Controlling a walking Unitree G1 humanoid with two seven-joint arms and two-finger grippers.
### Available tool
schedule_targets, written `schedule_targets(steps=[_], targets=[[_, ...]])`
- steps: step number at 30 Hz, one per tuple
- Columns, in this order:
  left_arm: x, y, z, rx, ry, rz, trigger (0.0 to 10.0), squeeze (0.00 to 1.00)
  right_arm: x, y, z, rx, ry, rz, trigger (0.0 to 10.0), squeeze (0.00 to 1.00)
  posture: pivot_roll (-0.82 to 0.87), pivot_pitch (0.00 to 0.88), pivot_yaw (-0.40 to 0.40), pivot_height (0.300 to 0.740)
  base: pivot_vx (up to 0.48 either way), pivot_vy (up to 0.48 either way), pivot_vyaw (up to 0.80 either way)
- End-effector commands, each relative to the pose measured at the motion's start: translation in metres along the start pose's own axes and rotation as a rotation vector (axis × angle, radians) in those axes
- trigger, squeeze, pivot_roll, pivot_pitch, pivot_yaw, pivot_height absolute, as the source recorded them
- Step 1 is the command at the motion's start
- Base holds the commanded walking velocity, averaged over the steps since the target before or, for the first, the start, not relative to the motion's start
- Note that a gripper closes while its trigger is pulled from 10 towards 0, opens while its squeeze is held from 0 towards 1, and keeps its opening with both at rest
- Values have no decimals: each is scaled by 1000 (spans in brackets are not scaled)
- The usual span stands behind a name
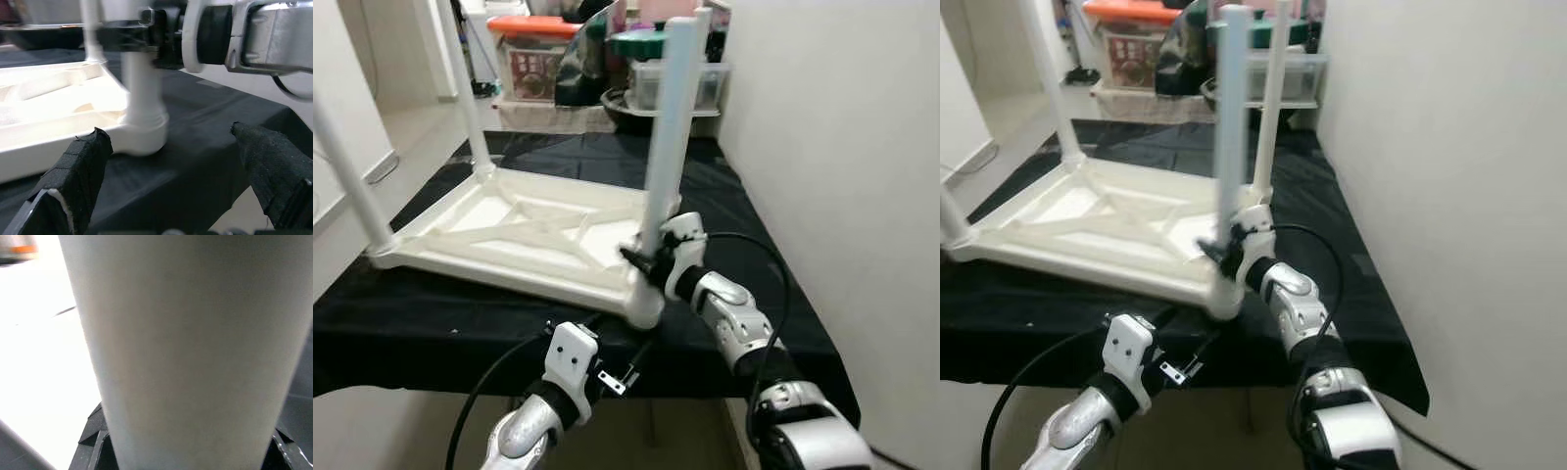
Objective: Building children table
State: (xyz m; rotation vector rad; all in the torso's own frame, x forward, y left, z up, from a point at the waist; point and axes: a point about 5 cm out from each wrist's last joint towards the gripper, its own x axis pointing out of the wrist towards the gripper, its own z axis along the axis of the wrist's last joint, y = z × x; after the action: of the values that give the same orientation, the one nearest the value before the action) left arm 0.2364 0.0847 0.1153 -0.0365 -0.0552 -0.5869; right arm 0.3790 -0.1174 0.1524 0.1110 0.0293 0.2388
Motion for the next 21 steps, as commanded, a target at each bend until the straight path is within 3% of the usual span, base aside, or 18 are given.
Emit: schedule_targets(steps=[1, 2, 3, 4, 6, 9, 10, 11, 12, 17, 18, 21], targets=[[0, 0, -2, -5, 11, -5, 10000, 0, -14, -26, -18, 77, 47, -324, 0, 0, 60, 0, -59, 740, 0, 0, 0], [0, 0, -3, -5, 11, -5, 10000, 0, -22, -27, -21, 114, 32, -481, 0, 0, 65, 0, -63, 740, 0, 0, 0], [0, 0, -3, -5, 11, -5, 10000, 0, -22, -27, -21, 114, 32, -481, 0, 0, 65, 0, -63, 740, 0, 0, 0], [0, 0, -3, -4, 11, -4, 10000, 0, -26, -25, -23, 150, 21, -568, 0, 0, 65, 0, -64, 740, 0, 0, 0], [0, 0, -3, -4, 11, -4, 10000, 0, -26, -25, -23, 150, 21, -568, 0, 0, 65, 0, -64, 740, 0, 0, 0], [0, 0, -3, -3, 11, -3, 10000, 0, -25, -13, -27, 199, 21, -621, 0, 0, 69, 0, -66, 740, 0, 0, 0], [0, 0, -3, -3, 11, -3, 10000, 0, -19, -1, -26, 206, 24, -555, 10000, 0, 68, 0, -67, 740, 0, 0, 0], [0, 0, -3, -3, 11, -3, 10000, 0, -15, 9, -25, 213, 16, -498, 10000, 0, 68, 0, -67, 740, 0, 0, 0], [0, 0, -3, -3, 12, -3, 10000, 0, -12, 17, -23, 228, 3, -419, 10000, 1000, 67, 0, -68, 740, 0, 0, 0], [1, 1, -3, -4, 12, -2, 10000, 0, -9, 30, -10, 195, -76, -312, 10000, 1000, 62, 0, -66, 740, 0, 0, 0], [2, 2, -4, -5, 14, -2, 10000, 0, -8, 28, -8, 193, -89, -268, 10000, 0, 53, 0, -63, 740, 0, 0, 0], [3, 2, -5, -5, 15, -2, 10000, 0, -9, 25, -6, 176, -106, -237, 10000, 0, 53, 0, -63, 740, 0, 0, 0]])
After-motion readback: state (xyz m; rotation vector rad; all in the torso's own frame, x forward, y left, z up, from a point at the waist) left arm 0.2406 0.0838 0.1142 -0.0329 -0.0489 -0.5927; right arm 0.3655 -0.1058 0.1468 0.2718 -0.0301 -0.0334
